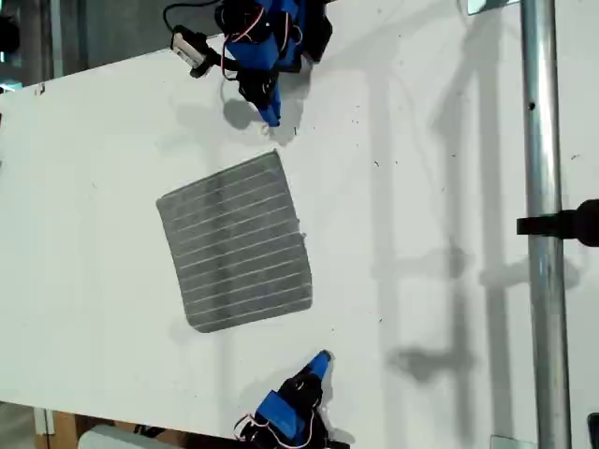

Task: Grasp corners of a towel and fold twice.

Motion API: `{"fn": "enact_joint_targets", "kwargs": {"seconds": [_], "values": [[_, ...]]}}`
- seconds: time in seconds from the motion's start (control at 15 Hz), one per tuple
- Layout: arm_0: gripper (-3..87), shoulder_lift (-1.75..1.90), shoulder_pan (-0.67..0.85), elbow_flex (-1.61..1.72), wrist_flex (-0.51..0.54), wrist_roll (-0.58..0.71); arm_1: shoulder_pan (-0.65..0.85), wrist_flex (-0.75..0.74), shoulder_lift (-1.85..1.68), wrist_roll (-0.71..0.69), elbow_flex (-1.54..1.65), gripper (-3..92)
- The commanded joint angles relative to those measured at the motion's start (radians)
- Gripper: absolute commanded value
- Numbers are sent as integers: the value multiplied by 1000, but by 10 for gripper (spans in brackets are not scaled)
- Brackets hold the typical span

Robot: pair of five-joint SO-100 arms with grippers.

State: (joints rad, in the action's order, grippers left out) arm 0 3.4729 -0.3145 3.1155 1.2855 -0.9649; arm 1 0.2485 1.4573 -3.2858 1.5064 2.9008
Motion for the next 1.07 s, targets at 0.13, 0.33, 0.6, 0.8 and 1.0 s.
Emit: {"fn": "enact_joint_targets", "kwargs": {"seconds": [0.13,0.33,0.6,0.8,1.0], "values": [[-15,5,453,5,-11,-500,-109,8,-2,-11,-8,-2],[-25,5,451,5,-12,-515,-114,8,-2,-9,-8,-2],[-26,5,446,6,0,-532,-100,-78,-2,-71,-43,-3],[-26,5,449,6,3,-545,-64,-84,57,-158,-160,-3],[-26,5,456,6,3,-558,-28,-130,267,-281,-314,-3]]}}
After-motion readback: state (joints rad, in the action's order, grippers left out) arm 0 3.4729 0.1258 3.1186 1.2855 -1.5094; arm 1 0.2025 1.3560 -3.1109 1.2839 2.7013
